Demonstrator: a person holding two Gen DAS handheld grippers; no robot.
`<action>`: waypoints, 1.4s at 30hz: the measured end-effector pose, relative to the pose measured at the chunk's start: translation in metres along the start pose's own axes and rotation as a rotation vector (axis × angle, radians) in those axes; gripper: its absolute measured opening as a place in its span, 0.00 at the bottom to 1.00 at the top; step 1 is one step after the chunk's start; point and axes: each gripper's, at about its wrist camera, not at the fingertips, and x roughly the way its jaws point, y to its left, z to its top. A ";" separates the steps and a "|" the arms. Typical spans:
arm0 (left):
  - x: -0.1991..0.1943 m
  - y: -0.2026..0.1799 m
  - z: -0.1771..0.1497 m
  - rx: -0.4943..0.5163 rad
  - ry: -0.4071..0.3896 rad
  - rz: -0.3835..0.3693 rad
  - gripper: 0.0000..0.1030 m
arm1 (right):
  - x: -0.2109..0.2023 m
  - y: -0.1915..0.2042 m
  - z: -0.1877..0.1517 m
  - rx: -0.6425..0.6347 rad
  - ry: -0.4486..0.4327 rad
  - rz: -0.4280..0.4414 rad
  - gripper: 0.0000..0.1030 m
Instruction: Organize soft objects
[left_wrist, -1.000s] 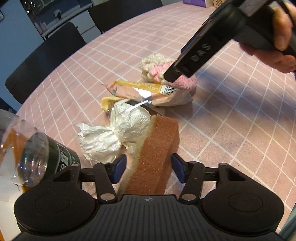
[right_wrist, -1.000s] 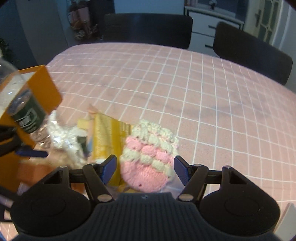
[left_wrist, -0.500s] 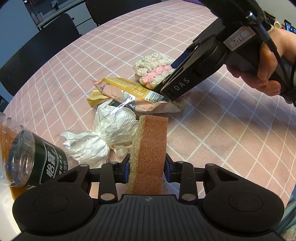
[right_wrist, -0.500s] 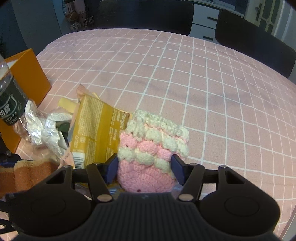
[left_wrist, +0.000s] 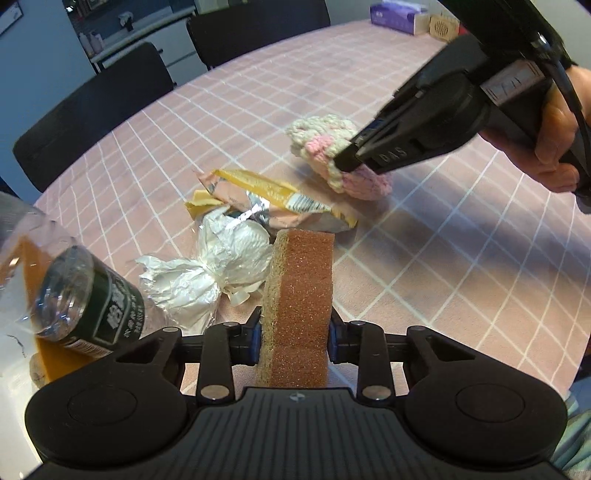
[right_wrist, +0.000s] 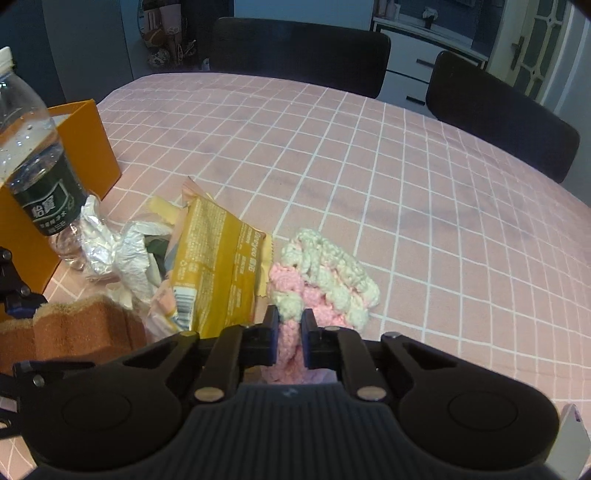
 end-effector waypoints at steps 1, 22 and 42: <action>-0.004 0.000 -0.001 -0.006 -0.011 0.002 0.35 | -0.007 0.000 -0.001 -0.002 -0.008 -0.003 0.10; -0.179 0.038 -0.066 -0.159 -0.305 0.145 0.35 | -0.194 0.124 -0.018 -0.298 -0.288 0.113 0.10; -0.150 0.171 -0.119 -0.392 -0.204 0.306 0.35 | -0.121 0.274 0.060 -0.503 -0.235 0.244 0.09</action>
